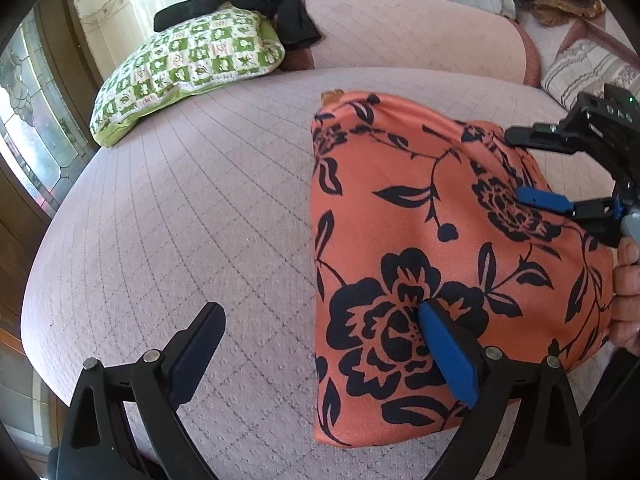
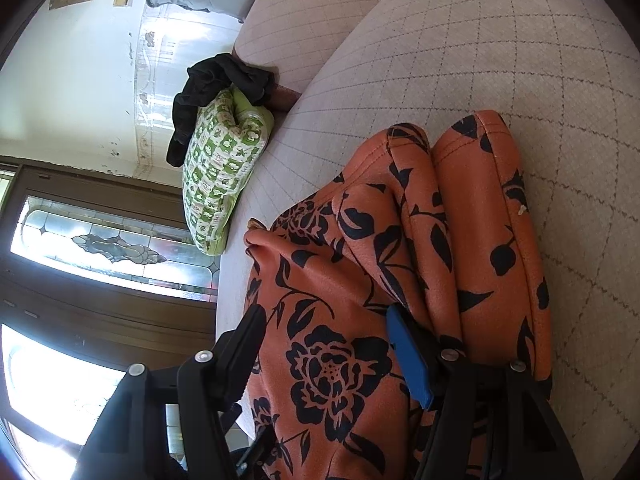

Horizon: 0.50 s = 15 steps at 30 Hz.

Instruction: Fold small clothes

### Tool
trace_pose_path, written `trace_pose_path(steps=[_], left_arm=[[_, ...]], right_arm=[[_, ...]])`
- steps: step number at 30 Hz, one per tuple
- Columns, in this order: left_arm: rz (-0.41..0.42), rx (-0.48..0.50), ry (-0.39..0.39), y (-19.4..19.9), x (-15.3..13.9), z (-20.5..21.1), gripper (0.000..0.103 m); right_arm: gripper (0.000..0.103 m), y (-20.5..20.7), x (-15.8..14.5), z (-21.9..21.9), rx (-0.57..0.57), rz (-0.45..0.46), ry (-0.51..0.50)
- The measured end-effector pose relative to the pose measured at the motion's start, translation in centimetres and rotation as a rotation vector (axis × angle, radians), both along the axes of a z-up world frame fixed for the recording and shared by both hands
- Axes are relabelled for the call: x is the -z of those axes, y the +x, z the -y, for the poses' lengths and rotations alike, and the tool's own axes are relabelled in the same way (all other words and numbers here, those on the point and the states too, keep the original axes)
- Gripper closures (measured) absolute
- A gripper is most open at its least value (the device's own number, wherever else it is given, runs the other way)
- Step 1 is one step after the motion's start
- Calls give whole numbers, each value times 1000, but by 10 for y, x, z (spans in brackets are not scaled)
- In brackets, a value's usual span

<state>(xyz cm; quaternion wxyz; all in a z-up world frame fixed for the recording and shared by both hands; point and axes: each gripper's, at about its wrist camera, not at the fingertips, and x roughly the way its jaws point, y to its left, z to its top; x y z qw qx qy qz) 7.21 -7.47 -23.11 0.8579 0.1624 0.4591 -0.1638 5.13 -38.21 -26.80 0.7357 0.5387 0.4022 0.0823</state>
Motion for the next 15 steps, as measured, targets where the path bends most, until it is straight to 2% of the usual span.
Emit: trace_pose_path(steps=[5,9,12,15], left_arm=[[4,8,51,-3,3,6,5],[30,42,121,-7,4,17,5],[-1,37,106,-2,2,14,5],[-44,28,49,3,-1,5,5]], right_arm=[[37,-8,-4,4,-6,-11,1],[37,-28,-5,20,37,-60,78],[34,-43,-10,34,73,-92,53],[33,-48,-14,36,40,-102,-10]])
